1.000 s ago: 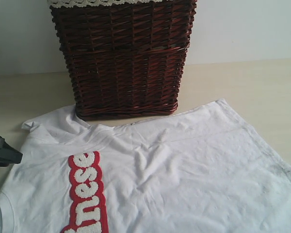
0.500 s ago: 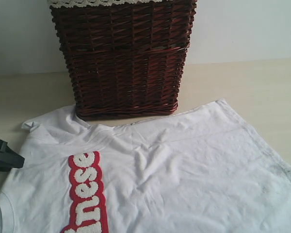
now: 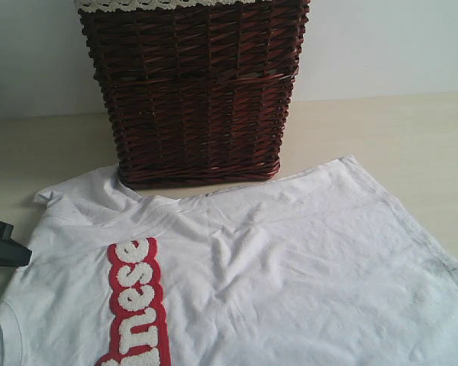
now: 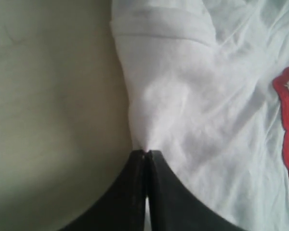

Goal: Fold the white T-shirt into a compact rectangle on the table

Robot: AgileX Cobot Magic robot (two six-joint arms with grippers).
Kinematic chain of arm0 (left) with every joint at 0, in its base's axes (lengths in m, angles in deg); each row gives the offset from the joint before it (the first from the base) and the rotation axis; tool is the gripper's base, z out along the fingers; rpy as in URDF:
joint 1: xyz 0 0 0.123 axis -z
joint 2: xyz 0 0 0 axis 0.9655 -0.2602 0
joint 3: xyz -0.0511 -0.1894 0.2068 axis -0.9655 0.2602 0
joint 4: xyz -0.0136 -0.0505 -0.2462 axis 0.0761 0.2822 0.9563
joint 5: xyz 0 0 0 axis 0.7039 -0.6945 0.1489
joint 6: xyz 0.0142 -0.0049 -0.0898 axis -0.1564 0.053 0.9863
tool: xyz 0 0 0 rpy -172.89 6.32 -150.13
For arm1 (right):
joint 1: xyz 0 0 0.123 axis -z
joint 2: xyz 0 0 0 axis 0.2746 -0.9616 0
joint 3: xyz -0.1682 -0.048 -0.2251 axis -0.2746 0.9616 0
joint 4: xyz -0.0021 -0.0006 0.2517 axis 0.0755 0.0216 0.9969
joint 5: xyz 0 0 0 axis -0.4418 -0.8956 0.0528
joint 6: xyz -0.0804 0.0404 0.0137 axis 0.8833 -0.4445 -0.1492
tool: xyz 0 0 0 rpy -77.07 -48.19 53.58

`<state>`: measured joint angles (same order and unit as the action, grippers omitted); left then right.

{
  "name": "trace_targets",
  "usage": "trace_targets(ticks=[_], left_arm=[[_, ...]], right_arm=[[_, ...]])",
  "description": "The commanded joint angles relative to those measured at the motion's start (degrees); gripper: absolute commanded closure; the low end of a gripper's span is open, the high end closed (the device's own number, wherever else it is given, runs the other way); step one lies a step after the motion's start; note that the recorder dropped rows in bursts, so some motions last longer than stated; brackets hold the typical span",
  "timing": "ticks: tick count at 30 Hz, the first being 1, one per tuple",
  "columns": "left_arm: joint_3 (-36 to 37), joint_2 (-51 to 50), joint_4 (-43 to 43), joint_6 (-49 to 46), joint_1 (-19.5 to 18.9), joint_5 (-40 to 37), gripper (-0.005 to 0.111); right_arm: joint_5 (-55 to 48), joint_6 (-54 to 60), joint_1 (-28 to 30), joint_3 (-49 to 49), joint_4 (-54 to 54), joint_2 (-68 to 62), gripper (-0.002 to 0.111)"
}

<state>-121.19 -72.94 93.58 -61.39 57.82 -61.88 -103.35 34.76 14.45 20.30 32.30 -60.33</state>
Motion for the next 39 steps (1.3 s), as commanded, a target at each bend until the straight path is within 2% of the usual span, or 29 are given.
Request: trace_targets(ticks=[1,2,4,8,12,13,15,19,22,27,34,39], left_arm=[[-0.72,0.7,8.93,-13.62,0.03,-7.68,0.107],[-1.68,1.2,10.32,-19.22,0.44,-13.7,0.107],[-3.4,1.29,5.44,-19.44,3.09,-14.75,0.107],[-3.81,0.19,-16.14,-19.44,13.51,-2.71,0.107],[-3.81,-0.69,-17.1,-19.82,19.68,8.6,0.106],[-3.81,-0.69,-17.61,-19.81,21.04,11.23,0.101],[-3.81,-0.69,-19.33,-19.81,22.07,12.93,0.08],[-3.81,-0.69,-19.57,-19.21,22.16,14.14,0.049],[-3.81,0.05,-19.16,-13.03,21.89,17.42,0.038],[-3.81,3.81,-16.44,-7.55,19.45,17.44,0.038],[-3.81,9.71,-6.68,-6.99,10.51,3.92,0.038],[-3.81,8.22,-5.17,-5.64,5.6,6.77,0.039]], right_arm=[[0.83,0.08,0.19,0.26,-0.48,0.39,0.081],[0.83,0.08,0.19,0.26,-0.48,0.39,0.081],[0.83,0.08,0.19,0.26,-0.48,0.39,0.081],[0.83,0.08,0.19,0.26,-0.48,0.39,0.081],[0.83,0.08,0.19,0.26,-0.48,0.39,0.081],[0.83,0.08,0.19,0.26,-0.48,0.39,0.081],[0.83,0.08,0.19,0.26,-0.48,0.39,0.081],[0.83,0.08,0.19,0.26,-0.48,0.39,0.081],[0.83,0.08,0.19,0.26,-0.48,0.39,0.081],[0.83,0.08,0.19,0.26,-0.48,0.39,0.081],[0.83,0.08,0.19,0.26,-0.48,0.39,0.081],[0.83,0.08,0.19,0.26,-0.48,0.39,0.081]])
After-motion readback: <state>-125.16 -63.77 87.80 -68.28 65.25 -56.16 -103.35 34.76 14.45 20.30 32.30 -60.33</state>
